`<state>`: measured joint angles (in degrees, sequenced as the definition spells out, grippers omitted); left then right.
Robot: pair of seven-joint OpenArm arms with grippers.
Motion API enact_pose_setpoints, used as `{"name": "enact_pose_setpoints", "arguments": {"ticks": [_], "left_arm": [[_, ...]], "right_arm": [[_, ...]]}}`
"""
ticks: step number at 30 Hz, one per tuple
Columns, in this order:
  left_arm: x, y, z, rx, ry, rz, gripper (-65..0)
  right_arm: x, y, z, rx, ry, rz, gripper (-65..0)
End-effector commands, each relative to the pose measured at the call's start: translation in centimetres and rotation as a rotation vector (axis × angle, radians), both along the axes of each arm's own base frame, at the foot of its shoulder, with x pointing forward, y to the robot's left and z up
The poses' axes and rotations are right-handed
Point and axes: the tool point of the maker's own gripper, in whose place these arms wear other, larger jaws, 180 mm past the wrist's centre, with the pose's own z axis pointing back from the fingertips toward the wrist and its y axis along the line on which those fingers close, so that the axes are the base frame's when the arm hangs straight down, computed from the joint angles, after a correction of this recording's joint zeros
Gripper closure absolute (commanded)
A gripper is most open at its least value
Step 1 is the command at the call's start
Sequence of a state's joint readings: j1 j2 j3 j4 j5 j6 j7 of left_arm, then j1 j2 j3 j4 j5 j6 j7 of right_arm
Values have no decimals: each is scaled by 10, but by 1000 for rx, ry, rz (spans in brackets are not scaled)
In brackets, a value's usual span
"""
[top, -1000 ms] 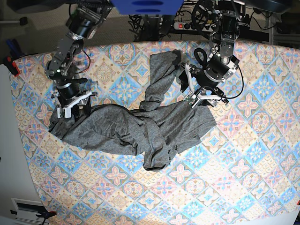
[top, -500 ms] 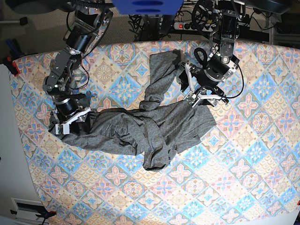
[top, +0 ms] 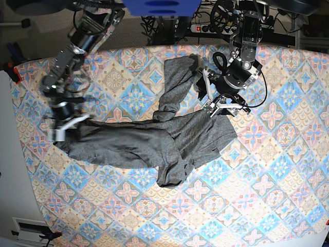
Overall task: Layout the t-shirt on the table in an organized manner, then fold the t-shirt properly
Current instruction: 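Reach the left gripper into the shirt middle and grasp fabric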
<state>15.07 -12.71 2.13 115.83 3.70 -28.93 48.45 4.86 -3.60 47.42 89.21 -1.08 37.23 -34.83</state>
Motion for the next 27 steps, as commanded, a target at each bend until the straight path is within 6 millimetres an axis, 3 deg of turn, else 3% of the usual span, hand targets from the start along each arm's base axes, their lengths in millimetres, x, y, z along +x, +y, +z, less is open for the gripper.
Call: {"name": "enact_pose_setpoints", "arguments": {"ticks": [1, 4, 6, 13, 20, 23, 27], "left_arm": [[6, -3, 10, -18, -38, -3, -380], [6, -3, 10, -18, -38, -2, -380], [6, -3, 10, -18, -38, -2, -380], [6, -3, 10, -18, -38, -2, -380], [10, -2, 13, -15, -55, -1, -380], [32, -4, 32, -23, -119, -5, -380], [63, -7, 62, -33, -217, -6, -380]], "right_arm": [[4, -16, 31, -30, -98, -34, 0], [-23, -39, 42, -99, -102, -94, 0], [-40, -41, 48, -148, -100, -96, 0], [-96, -20, 19, -139, 1, -104, 0], [-118, -14, 14, -78, -24, -104, 0], [-120, -16, 17, -70, -33, -113, 0], [-133, -42, 20, -95, -32, -192, 0]]}}
